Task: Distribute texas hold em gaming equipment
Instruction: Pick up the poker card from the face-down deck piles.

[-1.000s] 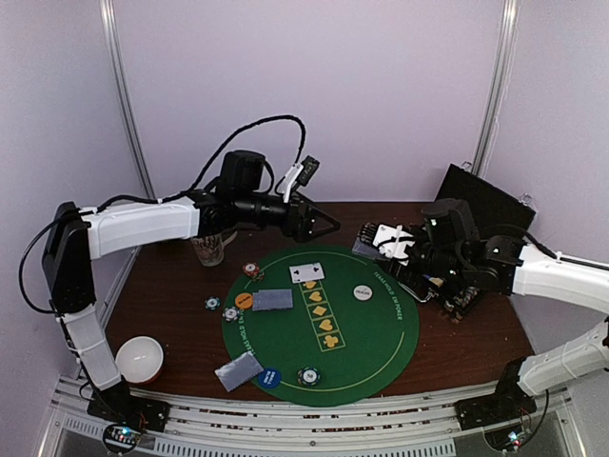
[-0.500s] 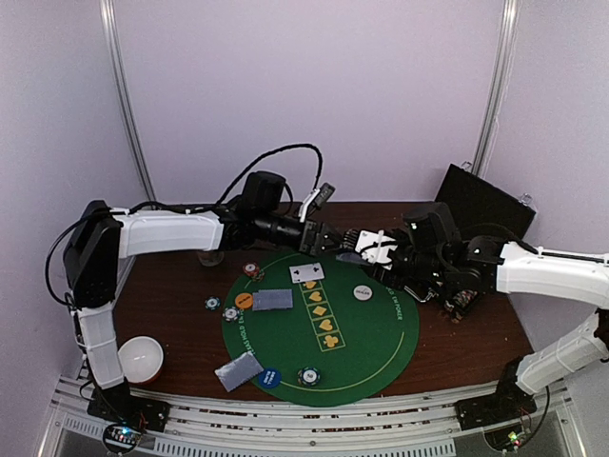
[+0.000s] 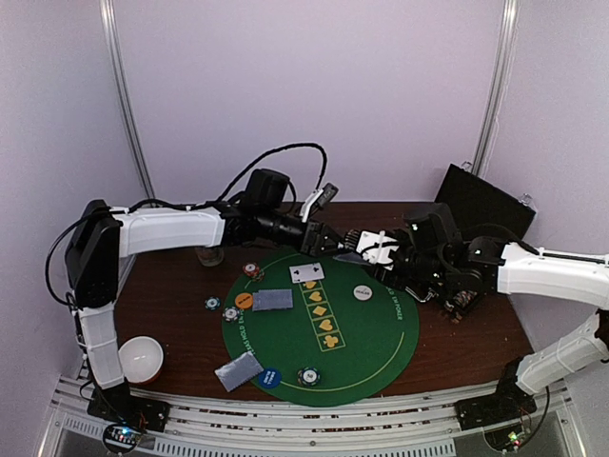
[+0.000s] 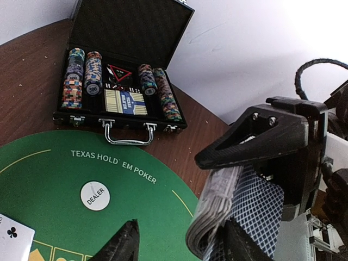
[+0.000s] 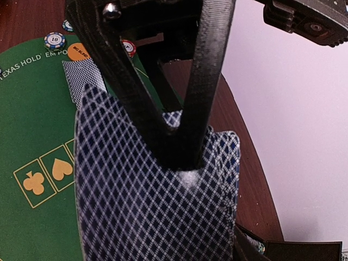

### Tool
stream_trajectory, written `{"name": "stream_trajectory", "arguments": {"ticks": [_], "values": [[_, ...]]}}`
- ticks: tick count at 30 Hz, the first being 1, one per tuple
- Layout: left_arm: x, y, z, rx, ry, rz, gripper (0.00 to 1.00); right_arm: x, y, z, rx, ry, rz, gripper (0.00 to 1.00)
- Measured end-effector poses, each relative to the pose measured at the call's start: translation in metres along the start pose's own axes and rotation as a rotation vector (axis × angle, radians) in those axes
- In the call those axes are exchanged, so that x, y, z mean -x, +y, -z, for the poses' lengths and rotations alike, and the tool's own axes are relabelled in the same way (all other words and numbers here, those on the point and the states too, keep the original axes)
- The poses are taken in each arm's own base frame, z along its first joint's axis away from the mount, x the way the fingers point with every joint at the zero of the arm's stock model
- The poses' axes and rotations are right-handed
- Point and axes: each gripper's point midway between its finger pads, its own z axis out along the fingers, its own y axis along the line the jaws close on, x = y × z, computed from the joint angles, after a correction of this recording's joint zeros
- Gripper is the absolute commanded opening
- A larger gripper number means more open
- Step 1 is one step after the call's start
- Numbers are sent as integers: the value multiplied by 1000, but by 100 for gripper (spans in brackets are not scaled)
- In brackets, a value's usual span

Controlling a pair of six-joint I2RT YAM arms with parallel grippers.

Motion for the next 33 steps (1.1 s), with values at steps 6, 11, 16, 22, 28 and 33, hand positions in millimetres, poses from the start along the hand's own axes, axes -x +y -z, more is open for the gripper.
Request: {"name": "stream_trajectory", "arguments": {"ticks": [6, 11, 16, 22, 28, 33], "values": [[-2, -2, 3, -11, 13, -9, 73, 0, -2, 2, -8, -1, -1, 47], [0, -2, 9, -21, 23, -17, 81, 0, -3, 4, -15, -2, -1, 47], [13, 1, 26, -4, -7, -28, 68, 1, -5, 4, -21, -7, -3, 47], [16, -8, 34, -58, -5, -36, 51, 2, -5, 4, -24, -9, -4, 47], [13, -18, 33, -107, 9, -47, 48, 2, -6, 4, -25, -7, -4, 47], [13, -22, 32, -125, 20, -49, 28, 2, -6, 4, -26, -8, -4, 47]]}}
